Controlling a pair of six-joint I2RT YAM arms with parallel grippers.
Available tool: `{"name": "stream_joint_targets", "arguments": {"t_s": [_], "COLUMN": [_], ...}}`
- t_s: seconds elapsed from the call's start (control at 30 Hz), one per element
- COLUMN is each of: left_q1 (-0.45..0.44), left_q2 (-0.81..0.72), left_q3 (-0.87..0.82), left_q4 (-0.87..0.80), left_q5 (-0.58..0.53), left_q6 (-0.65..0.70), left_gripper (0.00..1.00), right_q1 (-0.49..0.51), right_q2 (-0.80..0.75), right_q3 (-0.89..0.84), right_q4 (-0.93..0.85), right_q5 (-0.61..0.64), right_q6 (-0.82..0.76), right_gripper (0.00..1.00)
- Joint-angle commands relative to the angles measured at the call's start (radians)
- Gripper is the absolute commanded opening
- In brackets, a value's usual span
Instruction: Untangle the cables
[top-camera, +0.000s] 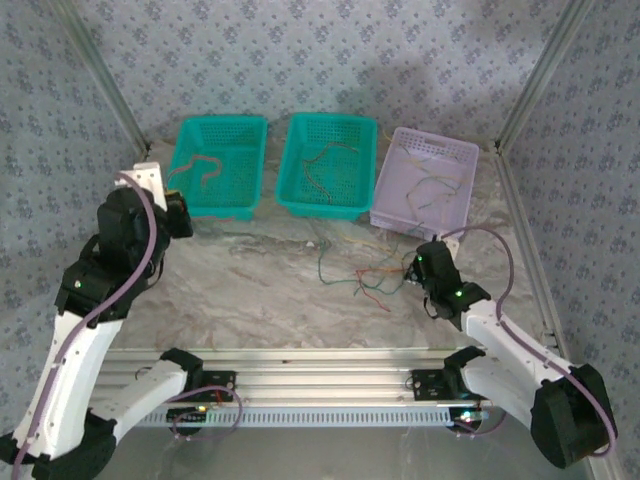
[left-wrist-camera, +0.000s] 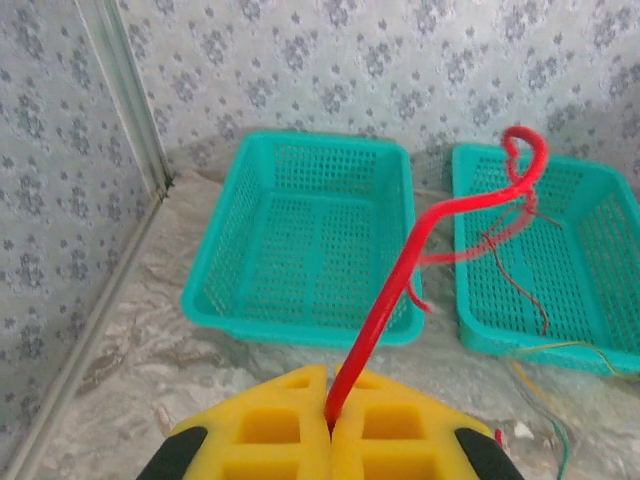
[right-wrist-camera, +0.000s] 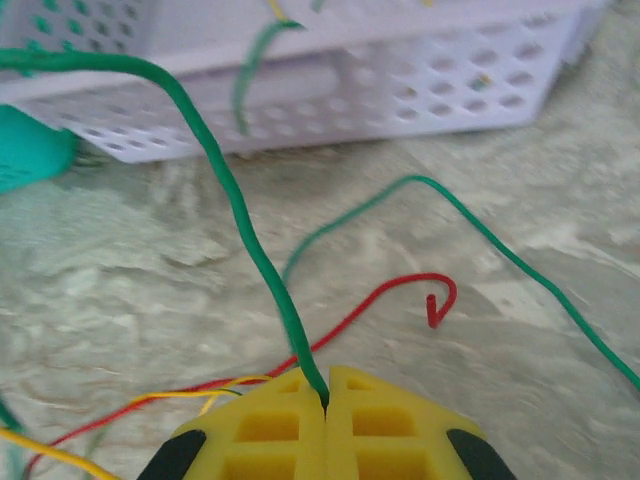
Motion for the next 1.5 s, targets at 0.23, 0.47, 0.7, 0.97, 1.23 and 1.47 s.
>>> {"name": "stream_joint_targets", "arguments": {"t_s": [0.23, 0.47, 0.7, 0.97, 1.23, 1.47], "left_q1": [0.007, 0.000, -0.034, -0.056, -0.088, -0.105], "left_q2": [0.141, 0.414, 0.829, 1.312, 1.615, 1.577], "left_q3": [0.170, 0.246, 0.514, 1.042, 1.428, 1.228], "left_q4": [0.210, 0.336, 0.370, 0.143, -0.090, -0.065], "left_q5": [0.012, 0.253, 0.372, 0.430, 0.417, 0.343], "left_q6": [0.036, -0.054, -0.067, -0.059, -0.066, -0.075], "left_gripper": [0.00, 0.00, 0.00, 0.00, 0.09, 0.07], "right_q1": [-0.060, -0.024, 0.071, 0.198, 0.278, 0.286], "right_q2": [0.022, -0.010, -0.030, -0.111, -0.165, -0.182], "right_q3": [-0.022, 0.006, 0.077, 0.188, 0.272, 0.298], "right_q4": [-0.021, 0.029, -0.014, -0.109, -0.170, -0.188], "right_q5": [-0.008, -0.038, -0.024, 0.001, 0.039, 0.063], "right_q6": [0.033, -0.009, -0.062, -0.106, -0.135, -0.163], "right_gripper": [0.00, 0.00, 0.00, 0.00, 0.00, 0.00]}}
